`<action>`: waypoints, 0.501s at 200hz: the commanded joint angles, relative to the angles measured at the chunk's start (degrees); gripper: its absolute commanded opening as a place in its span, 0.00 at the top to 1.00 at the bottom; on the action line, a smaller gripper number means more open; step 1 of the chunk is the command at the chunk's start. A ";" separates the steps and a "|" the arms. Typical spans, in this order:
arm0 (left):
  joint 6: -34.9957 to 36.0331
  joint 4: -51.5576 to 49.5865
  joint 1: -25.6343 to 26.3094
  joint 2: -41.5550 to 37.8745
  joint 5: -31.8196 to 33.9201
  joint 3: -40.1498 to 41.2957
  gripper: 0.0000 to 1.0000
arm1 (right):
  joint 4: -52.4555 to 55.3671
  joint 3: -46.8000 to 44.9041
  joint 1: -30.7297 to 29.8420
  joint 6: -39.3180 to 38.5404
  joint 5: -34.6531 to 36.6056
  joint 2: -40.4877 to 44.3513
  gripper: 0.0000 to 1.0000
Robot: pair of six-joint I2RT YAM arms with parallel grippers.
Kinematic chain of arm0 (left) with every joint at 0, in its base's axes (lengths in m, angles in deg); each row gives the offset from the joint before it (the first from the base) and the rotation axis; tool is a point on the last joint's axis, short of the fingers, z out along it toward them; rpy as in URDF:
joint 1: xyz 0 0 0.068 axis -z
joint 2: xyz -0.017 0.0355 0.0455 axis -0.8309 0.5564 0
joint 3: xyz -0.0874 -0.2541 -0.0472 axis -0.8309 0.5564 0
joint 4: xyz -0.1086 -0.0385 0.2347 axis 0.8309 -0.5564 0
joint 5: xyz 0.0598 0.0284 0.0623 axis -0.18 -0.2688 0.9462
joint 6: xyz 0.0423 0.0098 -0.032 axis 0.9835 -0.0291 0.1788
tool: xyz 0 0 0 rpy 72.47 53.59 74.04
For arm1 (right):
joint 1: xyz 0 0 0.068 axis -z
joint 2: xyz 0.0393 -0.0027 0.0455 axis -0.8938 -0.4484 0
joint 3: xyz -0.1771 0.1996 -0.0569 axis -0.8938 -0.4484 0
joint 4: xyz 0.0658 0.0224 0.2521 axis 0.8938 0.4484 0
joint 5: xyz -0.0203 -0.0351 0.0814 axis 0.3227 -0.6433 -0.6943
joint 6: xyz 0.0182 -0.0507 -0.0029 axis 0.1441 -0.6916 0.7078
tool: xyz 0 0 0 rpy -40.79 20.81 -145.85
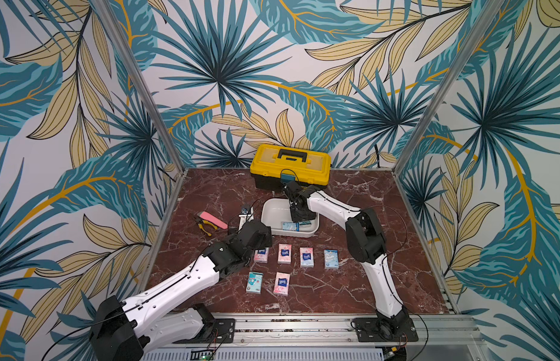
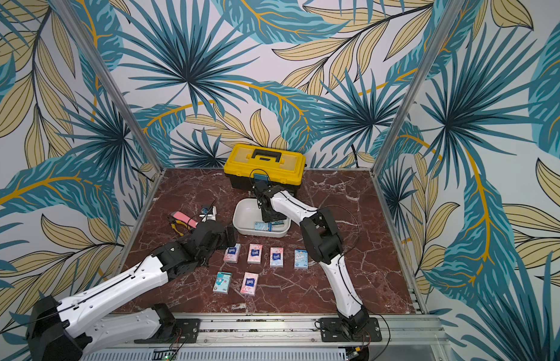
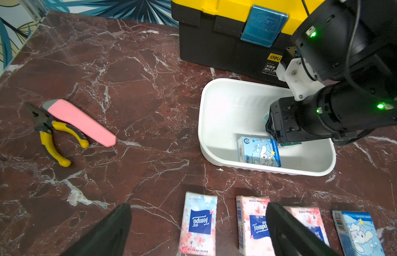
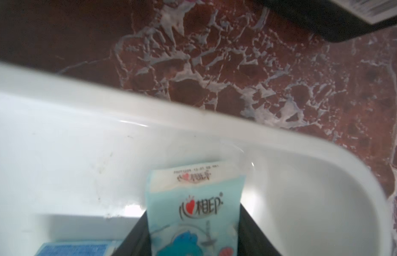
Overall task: Take the pocket tissues out of the storage box
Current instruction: Pick up the pocket tissues from the storage box.
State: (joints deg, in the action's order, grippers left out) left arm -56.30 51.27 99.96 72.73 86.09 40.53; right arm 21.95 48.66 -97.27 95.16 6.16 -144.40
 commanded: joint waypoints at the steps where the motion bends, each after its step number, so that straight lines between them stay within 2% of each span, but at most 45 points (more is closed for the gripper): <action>1: -1.08 1.64 -0.26 -1.59 1.52 1.88 0.00 | 0.34 -1.27 -0.36 1.61 -1.17 4.44 0.49; 100: -1.69 3.65 -0.35 -2.67 2.27 3.52 0.00 | -3.43 -5.09 -1.18 4.96 -1.36 10.61 0.52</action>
State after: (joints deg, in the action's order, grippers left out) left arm -57.56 53.17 99.96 71.16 87.36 42.56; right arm 19.80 46.34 -97.88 97.83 5.08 -136.57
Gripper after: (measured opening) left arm 0.998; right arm 0.481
